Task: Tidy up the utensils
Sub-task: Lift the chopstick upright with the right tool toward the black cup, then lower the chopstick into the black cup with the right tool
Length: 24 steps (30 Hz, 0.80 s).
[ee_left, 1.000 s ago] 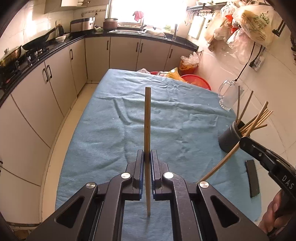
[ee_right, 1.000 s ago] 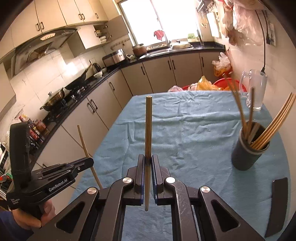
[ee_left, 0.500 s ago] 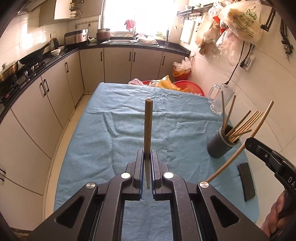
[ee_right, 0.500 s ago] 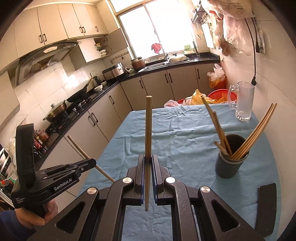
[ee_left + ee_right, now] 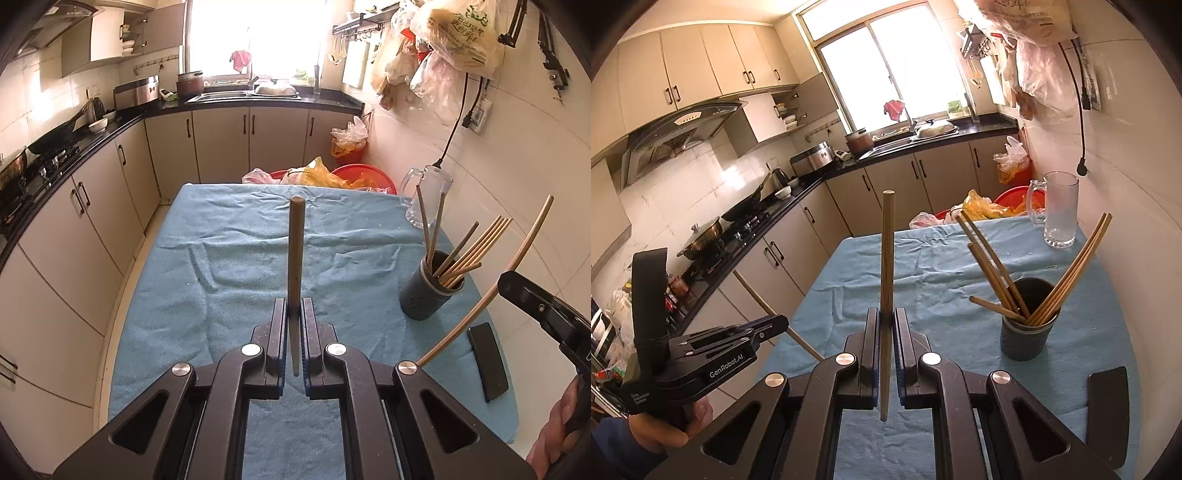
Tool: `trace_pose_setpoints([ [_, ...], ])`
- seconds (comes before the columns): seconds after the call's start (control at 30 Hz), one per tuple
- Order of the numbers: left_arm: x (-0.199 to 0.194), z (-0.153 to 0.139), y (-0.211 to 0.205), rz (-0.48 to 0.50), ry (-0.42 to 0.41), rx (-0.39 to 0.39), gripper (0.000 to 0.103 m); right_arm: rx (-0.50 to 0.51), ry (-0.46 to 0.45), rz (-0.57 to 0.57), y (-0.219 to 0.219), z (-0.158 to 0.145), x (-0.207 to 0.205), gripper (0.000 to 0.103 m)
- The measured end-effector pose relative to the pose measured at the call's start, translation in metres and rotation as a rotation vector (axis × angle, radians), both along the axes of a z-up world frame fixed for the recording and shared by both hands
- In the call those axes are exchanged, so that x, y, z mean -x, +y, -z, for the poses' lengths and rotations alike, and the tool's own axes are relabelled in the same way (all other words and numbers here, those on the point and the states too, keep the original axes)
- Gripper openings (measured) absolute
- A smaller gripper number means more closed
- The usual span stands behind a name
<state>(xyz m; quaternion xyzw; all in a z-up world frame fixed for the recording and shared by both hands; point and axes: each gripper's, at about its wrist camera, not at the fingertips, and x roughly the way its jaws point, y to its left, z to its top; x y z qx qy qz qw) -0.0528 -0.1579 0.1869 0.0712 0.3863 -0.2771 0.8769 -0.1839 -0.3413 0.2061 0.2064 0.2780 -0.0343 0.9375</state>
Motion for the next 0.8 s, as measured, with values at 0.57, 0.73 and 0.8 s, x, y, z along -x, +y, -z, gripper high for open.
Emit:
trace_pose_setpoints([
  [0.57,0.000,-0.019,-0.015,0.045,-0.033,0.025,0.006,0.008,-0.055,0.058,-0.013,-0.022,0.023,0.007],
  [0.73,0.002,-0.036,-0.023,0.075,-0.047,0.046,0.006,0.000,-0.096,0.111,-0.030,-0.037,0.043,0.007],
  [0.8,0.003,-0.044,-0.026,0.087,-0.053,0.059,0.006,-0.007,-0.114,0.148,-0.040,-0.044,0.054,0.007],
])
